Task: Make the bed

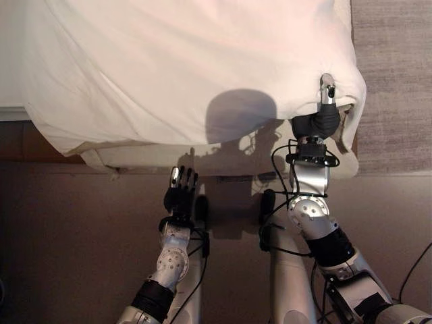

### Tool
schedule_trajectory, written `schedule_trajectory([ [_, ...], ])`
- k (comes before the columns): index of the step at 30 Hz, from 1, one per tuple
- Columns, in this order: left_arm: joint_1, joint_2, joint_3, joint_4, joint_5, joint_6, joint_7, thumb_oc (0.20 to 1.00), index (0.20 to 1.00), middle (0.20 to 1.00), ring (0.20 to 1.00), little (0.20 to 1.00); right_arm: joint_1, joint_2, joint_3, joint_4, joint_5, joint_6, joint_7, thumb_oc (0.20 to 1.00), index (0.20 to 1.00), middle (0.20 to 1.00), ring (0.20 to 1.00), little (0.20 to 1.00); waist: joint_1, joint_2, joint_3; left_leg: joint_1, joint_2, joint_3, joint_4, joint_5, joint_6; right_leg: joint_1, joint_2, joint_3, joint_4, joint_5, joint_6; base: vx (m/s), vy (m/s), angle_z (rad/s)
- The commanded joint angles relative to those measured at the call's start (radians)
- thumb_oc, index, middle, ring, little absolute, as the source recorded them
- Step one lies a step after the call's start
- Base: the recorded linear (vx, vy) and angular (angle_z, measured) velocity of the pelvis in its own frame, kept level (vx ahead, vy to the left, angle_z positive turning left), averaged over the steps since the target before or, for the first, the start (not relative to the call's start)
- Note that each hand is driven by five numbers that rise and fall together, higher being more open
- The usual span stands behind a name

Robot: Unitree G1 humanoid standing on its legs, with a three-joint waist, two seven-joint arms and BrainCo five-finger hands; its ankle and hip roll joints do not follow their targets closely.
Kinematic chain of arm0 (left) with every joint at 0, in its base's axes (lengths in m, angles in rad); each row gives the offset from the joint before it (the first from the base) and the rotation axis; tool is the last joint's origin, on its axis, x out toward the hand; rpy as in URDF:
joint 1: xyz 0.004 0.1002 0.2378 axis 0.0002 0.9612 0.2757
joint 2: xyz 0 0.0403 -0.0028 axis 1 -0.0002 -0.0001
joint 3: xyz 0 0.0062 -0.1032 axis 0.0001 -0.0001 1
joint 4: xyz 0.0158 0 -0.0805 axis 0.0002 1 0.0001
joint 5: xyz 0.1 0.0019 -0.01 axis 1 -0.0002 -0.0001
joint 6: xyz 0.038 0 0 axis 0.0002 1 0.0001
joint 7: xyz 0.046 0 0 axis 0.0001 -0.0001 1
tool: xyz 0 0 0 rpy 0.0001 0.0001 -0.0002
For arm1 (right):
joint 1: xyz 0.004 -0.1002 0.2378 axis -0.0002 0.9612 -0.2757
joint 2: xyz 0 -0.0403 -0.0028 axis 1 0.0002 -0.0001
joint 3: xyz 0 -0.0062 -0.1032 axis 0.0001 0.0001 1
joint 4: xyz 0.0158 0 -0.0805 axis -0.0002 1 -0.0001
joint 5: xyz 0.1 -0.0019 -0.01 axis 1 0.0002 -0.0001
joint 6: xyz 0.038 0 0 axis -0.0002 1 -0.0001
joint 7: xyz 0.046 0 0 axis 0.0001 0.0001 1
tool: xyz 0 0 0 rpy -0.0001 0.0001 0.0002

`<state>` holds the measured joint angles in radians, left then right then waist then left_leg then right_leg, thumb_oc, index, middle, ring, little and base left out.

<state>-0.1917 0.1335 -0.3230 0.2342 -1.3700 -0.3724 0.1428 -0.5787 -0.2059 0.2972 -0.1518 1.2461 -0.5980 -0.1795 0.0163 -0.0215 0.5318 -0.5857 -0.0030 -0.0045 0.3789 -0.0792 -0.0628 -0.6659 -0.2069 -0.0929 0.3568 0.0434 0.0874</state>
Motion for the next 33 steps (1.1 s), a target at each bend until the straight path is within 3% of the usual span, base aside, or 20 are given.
schedule_trajectory([
  [1,-0.047,-0.031,0.04,-0.015,-0.027,-0.016,-0.033,1.0,1.0,1.0,1.0,1.0,-0.039,-0.007,-0.01,-0.193,-0.07,-0.069,0.069,0.2,0.2,0.2,0.2,0.2,-0.018,-0.012,-0.071,-0.016,-0.047,0.039,-0.033,0.034,0.049,0.025,0.026,-0.005,0.003,-0.009,0.051,0.0,0.0,0.0],
  [11,-0.231,-0.063,0.211,0.082,-0.05,-0.116,-0.021,1.0,1.0,1.0,1.0,1.0,-0.036,0.02,-0.022,-0.167,-0.049,-0.062,0.096,0.2,0.2,0.2,0.2,0.2,-0.024,-0.04,-0.088,-0.023,-0.042,0.047,-0.021,0.026,0.048,0.016,0.029,0.005,0.013,-0.01,0.049,0.0,0.0,0.0],
  [17,-0.293,-0.055,0.261,0.082,-0.039,-0.18,0.008,1.0,1.0,1.0,1.0,1.0,-0.03,0.032,-0.014,-0.157,-0.035,-0.053,0.11,0.2,0.2,0.2,0.2,0.2,-0.023,-0.045,-0.093,-0.03,-0.042,0.049,-0.019,0.03,0.044,0.01,0.03,0.005,0.017,-0.008,0.049,0.0,0.0,0.0],
  [33,-0.351,-0.015,0.31,0.062,0.01,-0.219,0.02,1.0,1.0,1.0,1.0,1.0,-0.022,0.032,-0.024,-0.129,-0.013,-0.041,0.145,0.2,0.2,0.2,0.2,0.2,-0.026,-0.041,-0.106,-0.04,-0.039,0.048,-0.017,0.033,0.042,-0.002,0.035,0.012,0.017,-0.006,0.048,0.0,0.0,0.0],
])
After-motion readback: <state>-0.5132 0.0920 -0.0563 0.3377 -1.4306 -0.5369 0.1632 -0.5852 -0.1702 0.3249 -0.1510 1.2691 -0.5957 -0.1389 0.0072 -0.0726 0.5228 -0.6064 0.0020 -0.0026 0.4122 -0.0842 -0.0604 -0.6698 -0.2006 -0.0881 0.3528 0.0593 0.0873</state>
